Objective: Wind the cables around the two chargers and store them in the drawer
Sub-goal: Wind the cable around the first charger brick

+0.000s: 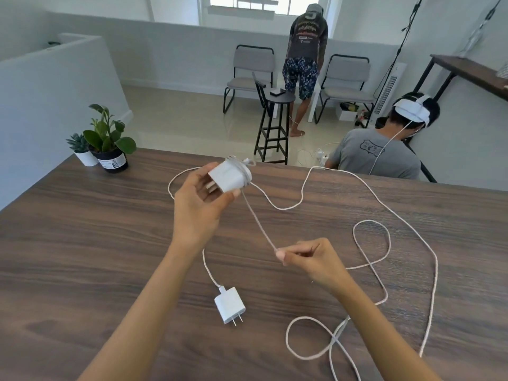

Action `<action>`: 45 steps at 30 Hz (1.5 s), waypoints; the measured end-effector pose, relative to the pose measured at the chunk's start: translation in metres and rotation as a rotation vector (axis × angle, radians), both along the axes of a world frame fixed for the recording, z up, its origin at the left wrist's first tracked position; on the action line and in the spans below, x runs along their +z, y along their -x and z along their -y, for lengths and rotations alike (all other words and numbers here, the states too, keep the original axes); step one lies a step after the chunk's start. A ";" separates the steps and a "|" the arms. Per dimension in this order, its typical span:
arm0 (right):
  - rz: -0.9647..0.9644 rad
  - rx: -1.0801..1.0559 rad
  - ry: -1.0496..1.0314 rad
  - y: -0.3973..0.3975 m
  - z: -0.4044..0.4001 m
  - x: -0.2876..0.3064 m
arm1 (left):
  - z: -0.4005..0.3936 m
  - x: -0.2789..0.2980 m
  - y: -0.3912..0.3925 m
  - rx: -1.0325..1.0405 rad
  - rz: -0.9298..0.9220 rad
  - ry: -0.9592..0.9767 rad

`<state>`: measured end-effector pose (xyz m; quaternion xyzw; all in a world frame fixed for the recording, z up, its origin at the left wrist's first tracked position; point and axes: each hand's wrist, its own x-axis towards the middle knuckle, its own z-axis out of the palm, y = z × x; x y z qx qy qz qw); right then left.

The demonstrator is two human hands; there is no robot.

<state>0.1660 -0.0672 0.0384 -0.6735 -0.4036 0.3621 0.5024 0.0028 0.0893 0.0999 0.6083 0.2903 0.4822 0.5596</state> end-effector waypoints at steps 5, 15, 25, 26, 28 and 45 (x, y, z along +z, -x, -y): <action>0.107 0.171 -0.069 0.008 0.011 0.033 | -0.009 -0.023 -0.011 0.010 -0.139 -0.063; 0.384 0.153 -0.174 -0.002 0.008 0.087 | 0.012 -0.057 -0.011 -0.142 -0.318 -0.150; 0.492 0.049 -0.255 -0.012 -0.008 0.113 | 0.029 -0.053 -0.005 -0.391 -0.286 -0.091; 0.494 0.032 -0.254 -0.014 -0.010 0.113 | 0.032 -0.053 -0.005 -0.408 -0.293 -0.086; 0.523 0.010 -0.243 -0.017 -0.014 0.112 | 0.037 -0.050 -0.007 -0.427 -0.303 -0.072; 0.004 -0.263 -0.038 -0.062 -0.012 -0.015 | 0.054 -0.007 0.004 -0.559 -0.052 0.058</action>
